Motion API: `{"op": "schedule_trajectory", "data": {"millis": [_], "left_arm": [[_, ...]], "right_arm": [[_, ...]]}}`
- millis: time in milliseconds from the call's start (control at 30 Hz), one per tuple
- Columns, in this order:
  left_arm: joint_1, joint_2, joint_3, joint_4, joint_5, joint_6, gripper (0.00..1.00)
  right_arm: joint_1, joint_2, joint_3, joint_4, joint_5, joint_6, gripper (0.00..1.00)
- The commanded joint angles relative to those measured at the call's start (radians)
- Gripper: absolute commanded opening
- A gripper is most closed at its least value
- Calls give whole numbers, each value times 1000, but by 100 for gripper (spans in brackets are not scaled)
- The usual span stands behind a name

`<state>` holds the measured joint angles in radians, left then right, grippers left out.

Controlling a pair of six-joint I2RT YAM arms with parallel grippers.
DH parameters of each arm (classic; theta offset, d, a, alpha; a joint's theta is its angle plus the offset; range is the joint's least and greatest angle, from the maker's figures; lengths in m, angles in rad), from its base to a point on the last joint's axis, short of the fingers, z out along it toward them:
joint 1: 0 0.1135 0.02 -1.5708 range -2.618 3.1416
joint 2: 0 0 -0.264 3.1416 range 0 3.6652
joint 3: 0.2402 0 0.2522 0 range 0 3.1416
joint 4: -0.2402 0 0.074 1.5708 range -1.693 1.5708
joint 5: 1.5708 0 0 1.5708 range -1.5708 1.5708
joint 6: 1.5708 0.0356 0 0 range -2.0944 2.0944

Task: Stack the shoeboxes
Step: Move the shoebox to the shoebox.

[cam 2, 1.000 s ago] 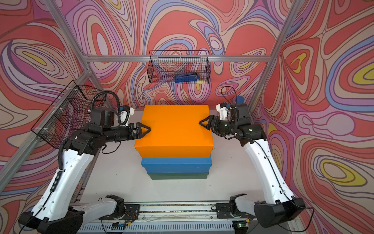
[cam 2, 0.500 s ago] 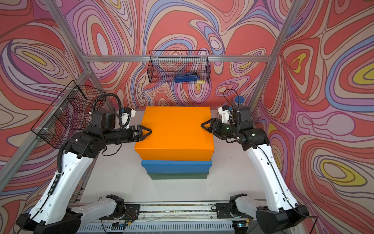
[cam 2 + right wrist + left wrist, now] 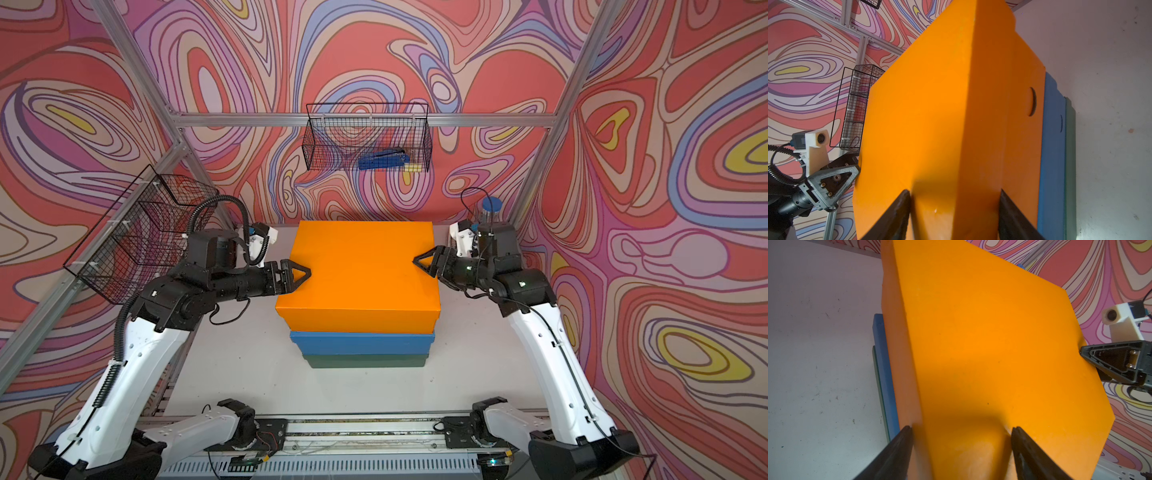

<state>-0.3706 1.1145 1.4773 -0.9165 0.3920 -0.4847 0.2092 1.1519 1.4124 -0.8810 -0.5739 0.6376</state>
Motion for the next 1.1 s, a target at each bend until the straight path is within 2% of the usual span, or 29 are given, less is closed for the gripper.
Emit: {"op": "schedule_trajectory", "data": {"millis": [0, 200, 433, 633, 833, 1067], "left_arm": [[-47, -14, -33, -20, 78, -32, 75], [-68, -30, -43, -14, 55, -51, 75], [-71, -15, -38, -32, 26, -19, 78], [-71, -13, -10, -68, -40, 20, 84], [-71, -12, 33, -109, -111, 58, 94], [-64, -16, 72, -125, -153, 76, 100]], "right_arm": [[38, -8, -26, 8, -65, -12, 64], [39, -14, -49, 22, -64, -4, 63], [40, -17, -43, 13, -55, -7, 64], [40, -22, -25, -25, -5, -37, 73], [39, -20, 3, -53, 48, -74, 88], [39, -13, 21, -43, 58, -87, 93]]}}
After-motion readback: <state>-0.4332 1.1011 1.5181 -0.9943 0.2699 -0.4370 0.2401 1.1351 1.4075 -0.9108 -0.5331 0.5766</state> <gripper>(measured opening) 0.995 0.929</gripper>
